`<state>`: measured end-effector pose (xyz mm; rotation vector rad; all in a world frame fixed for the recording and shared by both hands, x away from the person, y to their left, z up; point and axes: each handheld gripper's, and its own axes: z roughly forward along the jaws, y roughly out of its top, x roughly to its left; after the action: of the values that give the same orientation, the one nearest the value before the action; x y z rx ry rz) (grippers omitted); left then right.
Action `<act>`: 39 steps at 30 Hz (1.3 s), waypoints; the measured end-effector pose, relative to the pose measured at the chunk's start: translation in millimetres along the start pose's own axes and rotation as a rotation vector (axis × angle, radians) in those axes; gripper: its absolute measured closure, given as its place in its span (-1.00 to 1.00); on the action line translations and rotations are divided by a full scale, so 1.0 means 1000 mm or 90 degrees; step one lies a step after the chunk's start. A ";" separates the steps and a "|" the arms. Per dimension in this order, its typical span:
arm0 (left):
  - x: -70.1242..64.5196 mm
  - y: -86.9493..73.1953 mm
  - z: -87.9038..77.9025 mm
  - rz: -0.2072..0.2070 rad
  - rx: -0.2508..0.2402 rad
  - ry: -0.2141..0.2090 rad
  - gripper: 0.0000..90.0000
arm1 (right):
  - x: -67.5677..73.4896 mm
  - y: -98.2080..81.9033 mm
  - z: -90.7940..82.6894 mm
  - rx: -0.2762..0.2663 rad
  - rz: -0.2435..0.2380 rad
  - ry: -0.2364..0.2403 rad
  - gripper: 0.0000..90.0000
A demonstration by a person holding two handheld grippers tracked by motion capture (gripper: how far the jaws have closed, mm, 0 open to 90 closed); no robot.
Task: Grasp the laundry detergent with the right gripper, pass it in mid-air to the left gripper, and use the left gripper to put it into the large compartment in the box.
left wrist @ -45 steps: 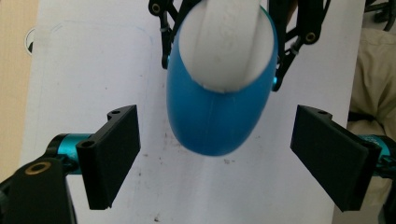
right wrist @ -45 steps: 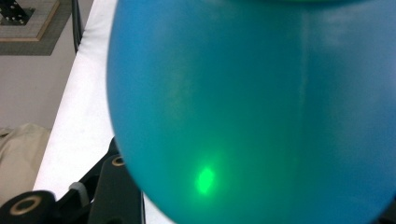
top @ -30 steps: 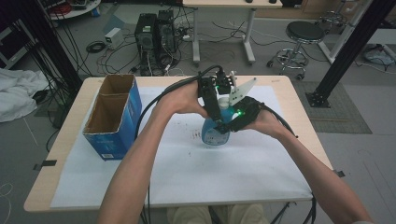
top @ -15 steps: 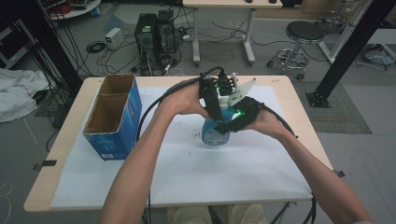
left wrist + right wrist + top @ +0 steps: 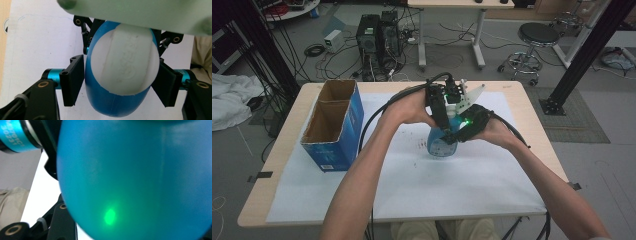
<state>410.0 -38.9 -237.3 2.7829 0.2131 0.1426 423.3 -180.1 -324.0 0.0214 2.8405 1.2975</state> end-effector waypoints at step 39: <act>-0.004 -0.005 -0.001 0.010 -0.022 0.006 -0.16 | 0.001 0.000 0.002 -0.009 0.004 0.025 0.00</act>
<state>405.1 -34.2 -238.7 2.7506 0.1887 0.1617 422.9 -179.0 -325.4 0.0052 2.8659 1.3335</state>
